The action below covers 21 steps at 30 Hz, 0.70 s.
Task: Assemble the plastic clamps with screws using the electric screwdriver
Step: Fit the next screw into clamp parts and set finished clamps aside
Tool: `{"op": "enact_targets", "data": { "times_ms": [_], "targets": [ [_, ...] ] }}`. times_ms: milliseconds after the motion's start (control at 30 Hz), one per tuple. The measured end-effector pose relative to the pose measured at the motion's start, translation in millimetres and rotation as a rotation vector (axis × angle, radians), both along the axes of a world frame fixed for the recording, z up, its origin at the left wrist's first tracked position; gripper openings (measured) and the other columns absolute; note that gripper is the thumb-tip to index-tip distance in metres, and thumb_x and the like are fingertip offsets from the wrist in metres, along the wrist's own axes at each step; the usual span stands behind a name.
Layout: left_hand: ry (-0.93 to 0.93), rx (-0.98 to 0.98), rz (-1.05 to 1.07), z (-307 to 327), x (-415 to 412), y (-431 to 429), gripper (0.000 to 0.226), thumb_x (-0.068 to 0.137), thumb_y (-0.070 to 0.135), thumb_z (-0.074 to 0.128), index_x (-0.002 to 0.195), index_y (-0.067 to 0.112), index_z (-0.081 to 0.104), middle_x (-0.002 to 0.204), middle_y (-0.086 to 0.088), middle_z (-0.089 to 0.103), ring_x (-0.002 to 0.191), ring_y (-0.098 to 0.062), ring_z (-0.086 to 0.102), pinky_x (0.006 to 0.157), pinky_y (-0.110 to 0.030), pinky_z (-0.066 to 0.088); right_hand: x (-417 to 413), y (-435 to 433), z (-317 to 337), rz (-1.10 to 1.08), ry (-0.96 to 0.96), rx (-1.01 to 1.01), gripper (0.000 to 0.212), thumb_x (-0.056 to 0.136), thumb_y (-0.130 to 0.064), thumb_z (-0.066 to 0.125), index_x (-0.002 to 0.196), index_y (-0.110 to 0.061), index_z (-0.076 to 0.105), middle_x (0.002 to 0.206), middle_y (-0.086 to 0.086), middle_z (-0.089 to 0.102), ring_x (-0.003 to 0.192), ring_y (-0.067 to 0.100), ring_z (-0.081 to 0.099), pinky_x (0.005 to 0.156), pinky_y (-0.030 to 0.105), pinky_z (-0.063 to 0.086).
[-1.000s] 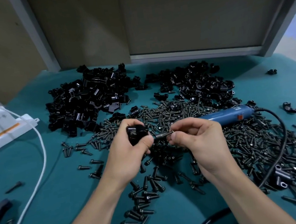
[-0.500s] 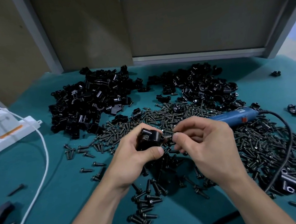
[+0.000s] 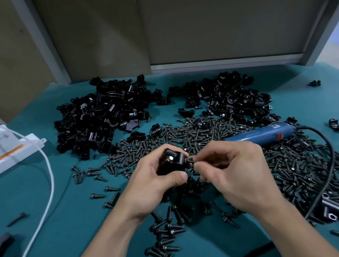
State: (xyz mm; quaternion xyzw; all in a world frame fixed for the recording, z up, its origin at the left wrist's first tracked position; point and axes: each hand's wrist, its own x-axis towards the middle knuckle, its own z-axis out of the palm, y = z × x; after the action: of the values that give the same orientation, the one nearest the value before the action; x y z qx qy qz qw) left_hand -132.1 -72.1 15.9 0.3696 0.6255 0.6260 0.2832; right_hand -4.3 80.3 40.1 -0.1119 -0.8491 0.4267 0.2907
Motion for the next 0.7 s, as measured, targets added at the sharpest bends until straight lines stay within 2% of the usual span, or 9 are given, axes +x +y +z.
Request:
{"op": "enact_targets", "data": {
  "times_ms": [100,167,233,300,333,433,533,600,700],
  "targets": [
    [0.079,-0.056,-0.002,0,1,-2,0.028,0.079,0.011,0.079,0.099,0.03,0.075,0.084,0.01,0.072,0.081,-0.009,0.069,0.072,-0.024,0.055,-1,-2,-2,-0.011,-0.054,0.086,0.019,0.085,-0.013,0.082,0.083,-0.031,0.076,0.066,-0.017,0.071,0.059,0.008,0.069,0.055,0.028,0.057],
    [0.106,-0.065,0.021,0,2,-2,0.028,0.078,0.012,0.081,0.1,0.029,0.076,0.091,0.002,0.076,0.089,-0.018,0.073,0.079,-0.037,0.061,-3,-4,-5,-0.029,-0.111,0.043,0.016,0.088,-0.019,0.08,0.08,-0.031,0.074,0.062,-0.014,0.069,0.053,0.008,0.067,0.052,0.031,0.057],
    [0.089,-0.06,0.039,-1,3,-2,0.023,0.079,0.014,0.082,0.099,0.026,0.077,0.094,-0.006,0.077,0.091,-0.029,0.074,0.083,-0.05,0.062,-7,-7,-8,-0.096,-0.179,0.019,0.02,0.093,-0.032,0.075,0.073,-0.032,0.069,0.056,-0.013,0.066,0.046,0.008,0.062,0.046,0.031,0.053],
    [0.077,-0.068,0.046,-2,5,-2,0.02,0.08,0.017,0.081,0.097,0.026,0.076,0.092,-0.01,0.076,0.09,-0.034,0.073,0.083,-0.056,0.061,-10,-10,-10,-0.164,-0.247,0.035,0.031,0.098,-0.045,0.064,0.068,-0.035,0.063,0.053,-0.018,0.063,0.044,0.007,0.057,0.041,0.022,0.044],
    [0.084,-0.077,0.04,-2,6,-1,0.019,0.08,0.017,0.081,0.096,0.027,0.076,0.092,-0.011,0.075,0.09,-0.036,0.073,0.083,-0.057,0.06,-11,-12,-10,-0.175,-0.265,0.058,0.032,0.099,-0.049,0.058,0.069,-0.039,0.06,0.055,-0.022,0.061,0.047,0.005,0.055,0.044,0.019,0.043],
    [0.097,-0.107,0.044,-2,6,1,0.017,0.08,0.022,0.081,0.095,0.028,0.076,0.089,-0.007,0.075,0.088,-0.034,0.072,0.083,-0.056,0.06,-10,-9,-8,-0.125,-0.272,0.089,0.029,0.102,-0.051,0.049,0.076,-0.04,0.057,0.062,-0.021,0.062,0.055,0.005,0.056,0.049,0.019,0.041],
    [0.094,-0.124,0.073,-2,5,1,0.018,0.078,0.024,0.081,0.095,0.029,0.075,0.086,-0.002,0.076,0.082,-0.021,0.073,0.075,-0.04,0.061,-5,-2,-4,-0.045,-0.243,0.032,0.016,0.1,-0.03,0.062,0.085,-0.036,0.063,0.066,-0.014,0.067,0.056,0.011,0.06,0.05,0.026,0.046],
    [0.086,-0.126,0.065,-3,6,1,0.018,0.078,0.022,0.081,0.095,0.028,0.076,0.084,0.0,0.075,0.079,-0.016,0.072,0.07,-0.033,0.06,-5,-3,-5,-0.053,-0.27,0.036,0.017,0.099,-0.023,0.064,0.086,-0.034,0.063,0.068,-0.014,0.067,0.055,0.011,0.06,0.048,0.028,0.046],
    [0.101,-0.132,0.078,-4,9,1,0.021,0.078,0.019,0.079,0.096,0.03,0.076,0.087,-0.003,0.076,0.081,-0.022,0.073,0.073,-0.039,0.063,-11,-12,-9,-0.157,-0.368,0.161,0.032,0.103,-0.037,0.053,0.073,-0.027,0.055,0.056,-0.003,0.056,0.051,0.011,0.053,0.046,0.021,0.039]
  ]
}}
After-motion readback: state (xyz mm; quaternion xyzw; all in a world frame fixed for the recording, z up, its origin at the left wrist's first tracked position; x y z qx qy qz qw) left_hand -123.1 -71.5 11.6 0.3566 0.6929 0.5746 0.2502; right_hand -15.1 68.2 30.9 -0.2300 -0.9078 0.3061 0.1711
